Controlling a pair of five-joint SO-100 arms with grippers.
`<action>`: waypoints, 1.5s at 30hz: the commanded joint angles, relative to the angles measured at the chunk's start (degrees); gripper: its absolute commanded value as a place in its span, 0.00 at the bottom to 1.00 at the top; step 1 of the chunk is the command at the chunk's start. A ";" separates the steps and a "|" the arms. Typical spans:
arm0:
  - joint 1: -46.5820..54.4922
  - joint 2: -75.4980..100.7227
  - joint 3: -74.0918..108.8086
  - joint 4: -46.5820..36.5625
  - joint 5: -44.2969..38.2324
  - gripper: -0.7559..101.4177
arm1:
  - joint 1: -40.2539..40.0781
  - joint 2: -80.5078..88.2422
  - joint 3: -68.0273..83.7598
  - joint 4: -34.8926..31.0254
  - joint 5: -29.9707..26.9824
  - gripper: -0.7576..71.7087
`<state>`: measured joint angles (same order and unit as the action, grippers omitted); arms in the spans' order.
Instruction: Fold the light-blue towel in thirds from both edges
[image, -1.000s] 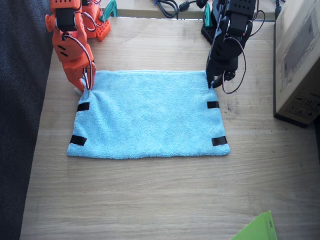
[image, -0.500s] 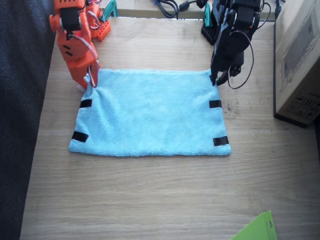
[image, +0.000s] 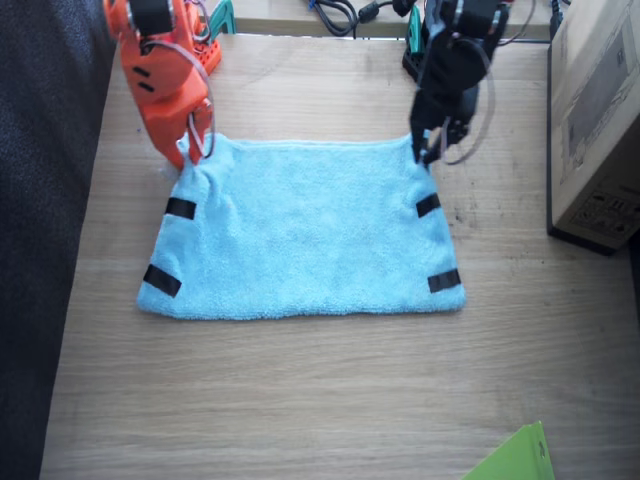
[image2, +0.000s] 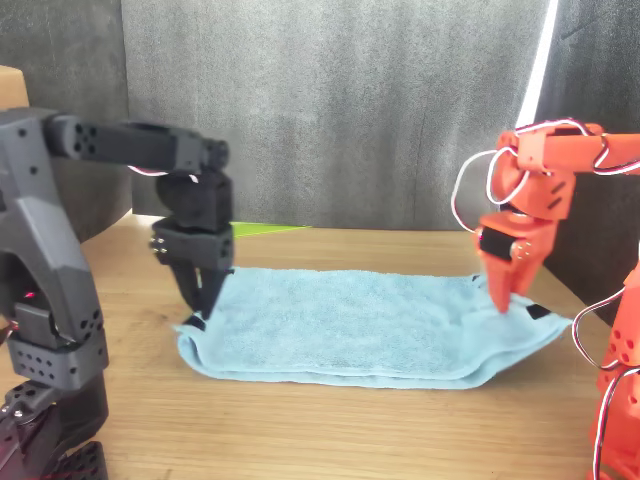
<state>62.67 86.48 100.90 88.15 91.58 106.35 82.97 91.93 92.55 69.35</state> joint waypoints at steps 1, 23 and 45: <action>-2.29 0.00 -3.78 1.85 1.58 0.00 | 2.37 0.26 -3.25 2.02 0.62 0.02; -10.02 -7.12 -15.73 6.59 3.08 0.00 | 2.55 -6.33 -21.88 12.39 0.88 0.01; -17.14 -15.21 -27.16 10.55 4.31 0.00 | 23.29 -31.38 -46.05 18.81 6.06 0.01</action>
<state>46.14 71.72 77.87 97.12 94.75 128.94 51.33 47.99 110.57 74.62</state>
